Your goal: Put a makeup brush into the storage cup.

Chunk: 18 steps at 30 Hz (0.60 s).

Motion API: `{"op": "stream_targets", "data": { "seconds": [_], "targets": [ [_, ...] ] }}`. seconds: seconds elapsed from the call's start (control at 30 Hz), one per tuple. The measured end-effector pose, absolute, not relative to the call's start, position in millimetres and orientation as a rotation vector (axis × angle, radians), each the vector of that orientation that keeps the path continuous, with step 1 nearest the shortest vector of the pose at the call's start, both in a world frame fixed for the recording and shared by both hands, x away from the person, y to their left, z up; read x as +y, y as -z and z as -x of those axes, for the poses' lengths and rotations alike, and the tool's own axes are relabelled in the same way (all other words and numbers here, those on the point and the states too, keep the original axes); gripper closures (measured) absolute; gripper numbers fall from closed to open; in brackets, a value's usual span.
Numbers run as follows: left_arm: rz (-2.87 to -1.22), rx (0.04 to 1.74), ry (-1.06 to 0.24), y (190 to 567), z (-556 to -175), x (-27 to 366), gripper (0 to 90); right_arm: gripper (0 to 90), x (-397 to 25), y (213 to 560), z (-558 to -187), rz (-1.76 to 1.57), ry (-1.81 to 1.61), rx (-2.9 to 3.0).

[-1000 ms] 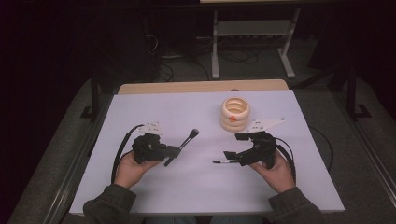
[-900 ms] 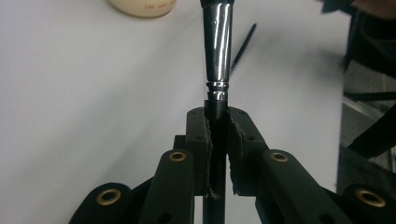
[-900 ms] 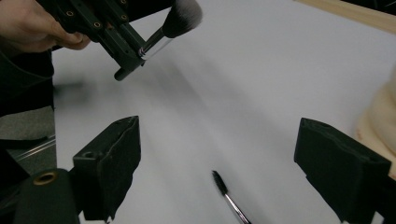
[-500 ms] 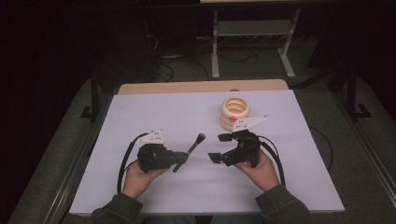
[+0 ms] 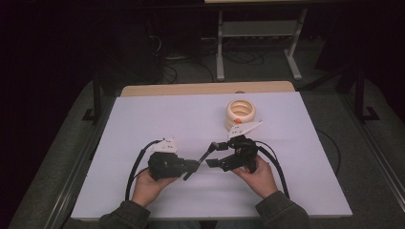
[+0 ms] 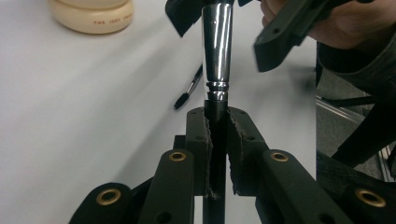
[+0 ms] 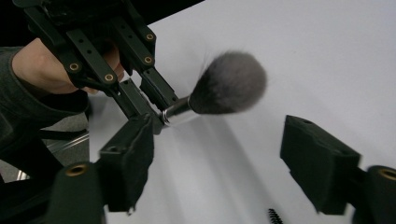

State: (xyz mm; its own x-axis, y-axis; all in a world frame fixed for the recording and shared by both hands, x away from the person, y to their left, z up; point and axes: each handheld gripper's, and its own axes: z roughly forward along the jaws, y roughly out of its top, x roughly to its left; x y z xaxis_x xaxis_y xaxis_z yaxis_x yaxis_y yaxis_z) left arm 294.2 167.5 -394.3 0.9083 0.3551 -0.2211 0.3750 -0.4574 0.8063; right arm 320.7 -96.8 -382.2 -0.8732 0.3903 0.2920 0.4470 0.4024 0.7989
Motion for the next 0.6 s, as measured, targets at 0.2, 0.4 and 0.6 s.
{"op": "stream_targets", "data": {
  "seconds": [0.2, 0.4, 0.6],
  "targets": [
    [-2.088, 0.504, 0.018, 394.7, -289.9, 162.3, 79.6, 42.1, -97.8, 384.1, -317.6, 0.746, 1.513, -2.567],
    [-2.098, 0.495, 0.019, 395.6, -288.0, 159.2, 79.6, 53.0, -98.2, 386.3, -317.9, 0.735, 1.514, -2.499],
    [-2.1, 0.495, 0.025, 397.7, -287.7, 156.8, 79.6, 65.1, -97.7, 389.3, -319.8, 0.718, 1.494, -2.428]
  ]
}}
